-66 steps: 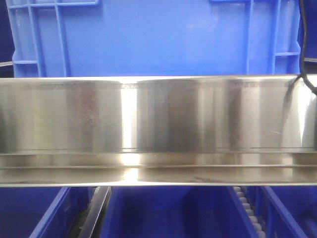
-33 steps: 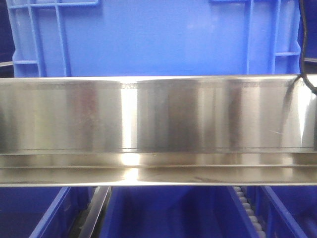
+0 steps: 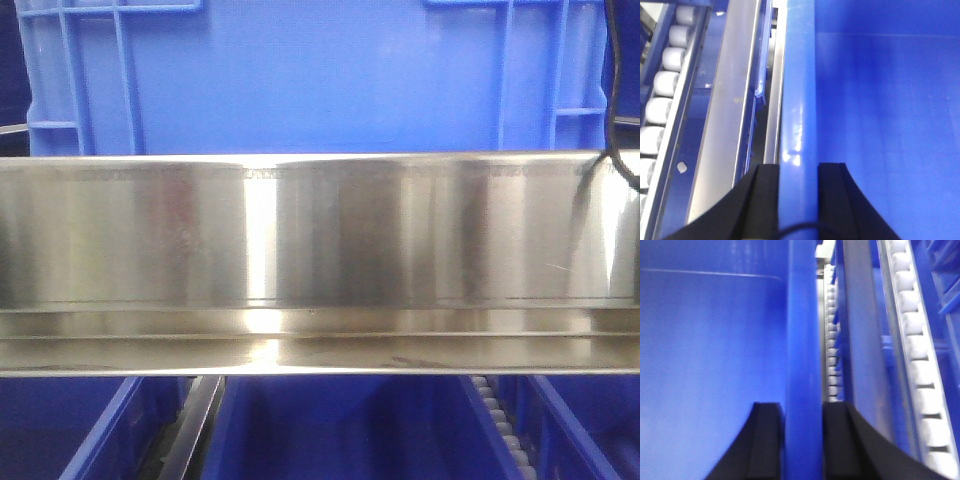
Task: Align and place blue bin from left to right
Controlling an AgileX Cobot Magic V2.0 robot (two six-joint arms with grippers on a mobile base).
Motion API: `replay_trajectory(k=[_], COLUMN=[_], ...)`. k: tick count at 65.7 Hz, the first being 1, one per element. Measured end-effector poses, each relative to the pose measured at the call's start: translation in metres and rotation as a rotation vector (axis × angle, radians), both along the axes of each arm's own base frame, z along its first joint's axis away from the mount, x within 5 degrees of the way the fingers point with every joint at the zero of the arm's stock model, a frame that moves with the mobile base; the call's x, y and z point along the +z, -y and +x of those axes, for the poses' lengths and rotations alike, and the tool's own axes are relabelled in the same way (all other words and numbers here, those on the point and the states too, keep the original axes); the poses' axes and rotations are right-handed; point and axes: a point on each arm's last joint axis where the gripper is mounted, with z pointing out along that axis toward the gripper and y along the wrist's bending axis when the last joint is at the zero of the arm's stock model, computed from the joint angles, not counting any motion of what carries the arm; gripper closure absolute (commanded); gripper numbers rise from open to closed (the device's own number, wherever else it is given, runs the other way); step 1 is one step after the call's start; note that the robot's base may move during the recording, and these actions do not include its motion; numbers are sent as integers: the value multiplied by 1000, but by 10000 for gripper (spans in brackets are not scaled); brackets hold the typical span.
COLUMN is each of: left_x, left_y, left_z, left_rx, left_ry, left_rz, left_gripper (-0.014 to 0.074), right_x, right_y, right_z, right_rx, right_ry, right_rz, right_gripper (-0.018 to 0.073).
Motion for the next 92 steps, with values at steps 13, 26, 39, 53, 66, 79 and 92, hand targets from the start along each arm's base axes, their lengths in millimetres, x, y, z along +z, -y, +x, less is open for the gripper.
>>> replay_trajectory(k=[13, 26, 39, 53, 66, 79, 92], left_x=[0, 0, 0, 3, 23, 51, 76], left_y=[0, 0, 0, 0, 0, -9, -14], left_z=[0, 0, 0, -4, -20, -40, -64], left_rx=[-1, -1, -1, 1, 8, 13, 7], left_ry=[-1, -1, -1, -5, 33, 105, 157], left_rz=[-2, -2, -2, -9, -25, -40, -56], left_gripper=[707, 707, 707, 707, 707, 707, 707], right_x=[0, -1, 3, 14, 35, 63, 84], right_y=[0, 0, 0, 1, 7, 10, 14], right_z=[0, 1, 0, -4, -17, -41, -70], right_rx=[0, 0, -20, -49, -64, -45, -25], right_ry=[0, -2, -3, 14, 49, 107, 147], right_rz=[0, -1, 20, 41, 79, 128, 168], right_gripper=[620, 620, 631, 631, 631, 631, 631])
